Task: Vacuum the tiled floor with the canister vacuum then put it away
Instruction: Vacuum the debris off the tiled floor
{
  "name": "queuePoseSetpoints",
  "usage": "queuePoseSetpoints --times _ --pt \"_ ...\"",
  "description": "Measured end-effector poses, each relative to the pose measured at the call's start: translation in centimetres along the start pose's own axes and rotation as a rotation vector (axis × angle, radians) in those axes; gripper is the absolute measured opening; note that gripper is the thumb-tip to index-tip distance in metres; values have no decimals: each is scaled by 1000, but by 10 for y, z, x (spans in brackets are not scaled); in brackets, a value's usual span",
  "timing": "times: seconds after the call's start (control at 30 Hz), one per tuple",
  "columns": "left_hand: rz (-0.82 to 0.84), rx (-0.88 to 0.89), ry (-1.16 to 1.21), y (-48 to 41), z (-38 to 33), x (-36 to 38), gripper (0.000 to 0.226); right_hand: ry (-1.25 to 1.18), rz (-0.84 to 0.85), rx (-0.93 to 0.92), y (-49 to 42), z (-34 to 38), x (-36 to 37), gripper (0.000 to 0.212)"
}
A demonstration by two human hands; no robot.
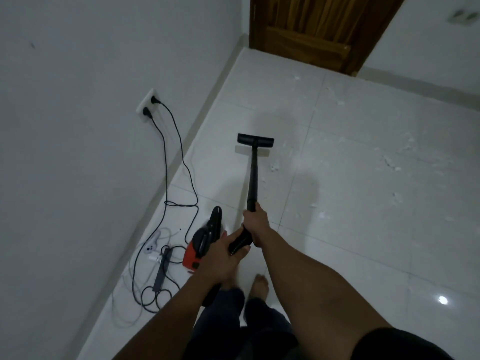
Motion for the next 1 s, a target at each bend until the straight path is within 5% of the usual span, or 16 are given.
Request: queuePoseSetpoints --times 0.4,0.57,0.87,1.0 --pt "132 18 -22 135 92 -24 51 -101 -109 37 130 -123 17 48" --pt "215 51 -50 213 134 -42 33 -118 -124 69 209 -187 28 44" --pt "273 -17 24 303 182 -47 34 -131 -126 213 288 -263 29 9" --pt "293 -36 26 318 197 -39 35 -125 -136 246 292 -287 34 17"
Point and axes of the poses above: each hand's wrist, its own y-axis away from the middle knuckle, its own x-axis out of the palm, z = x × y, the point moved 2 cm from there along -y, towards the middle knuckle, and after that the axes turned 12 degrees about -z, right-handed, at the moved point
